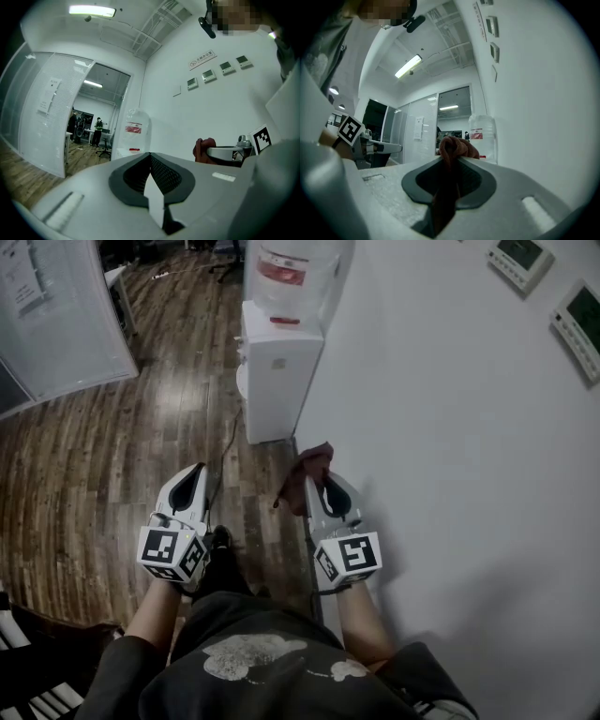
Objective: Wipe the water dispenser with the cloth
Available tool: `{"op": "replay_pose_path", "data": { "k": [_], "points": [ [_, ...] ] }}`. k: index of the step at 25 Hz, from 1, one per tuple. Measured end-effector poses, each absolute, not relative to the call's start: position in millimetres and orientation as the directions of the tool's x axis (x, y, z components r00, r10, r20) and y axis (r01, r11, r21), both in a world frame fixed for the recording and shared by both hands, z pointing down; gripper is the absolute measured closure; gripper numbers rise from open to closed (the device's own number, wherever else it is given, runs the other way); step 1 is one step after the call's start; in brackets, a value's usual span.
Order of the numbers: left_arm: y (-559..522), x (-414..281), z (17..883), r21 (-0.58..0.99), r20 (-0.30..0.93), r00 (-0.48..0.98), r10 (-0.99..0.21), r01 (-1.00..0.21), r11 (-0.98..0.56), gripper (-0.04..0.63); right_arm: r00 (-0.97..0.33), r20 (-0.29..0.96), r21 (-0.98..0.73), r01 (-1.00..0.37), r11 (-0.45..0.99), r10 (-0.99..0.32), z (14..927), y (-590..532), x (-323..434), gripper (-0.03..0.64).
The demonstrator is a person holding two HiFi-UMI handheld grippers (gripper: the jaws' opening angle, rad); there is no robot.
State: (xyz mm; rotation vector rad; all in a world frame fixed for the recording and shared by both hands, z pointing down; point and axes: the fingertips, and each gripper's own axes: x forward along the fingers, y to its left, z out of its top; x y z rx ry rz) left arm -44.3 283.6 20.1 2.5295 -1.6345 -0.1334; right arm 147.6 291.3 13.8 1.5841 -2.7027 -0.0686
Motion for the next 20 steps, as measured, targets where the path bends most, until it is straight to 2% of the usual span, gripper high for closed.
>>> {"op": "replay_pose_path", "data": {
  "k": [8,20],
  "points": [
    [339,-23,20,0.147,-0.010,0.429,-0.903,-0.893,-0.426,0.575,-0.502,0.021,0.034,-0.864,0.503,-0.865,34,345,151,0.569],
    [343,-19,49,0.208,0.042,0.459,-0.887,-0.873,-0.441,0.575,-0.471,0.066,0.020,-0.881,0.473,-0.880,42,350,151,0.572]
  ]
}}
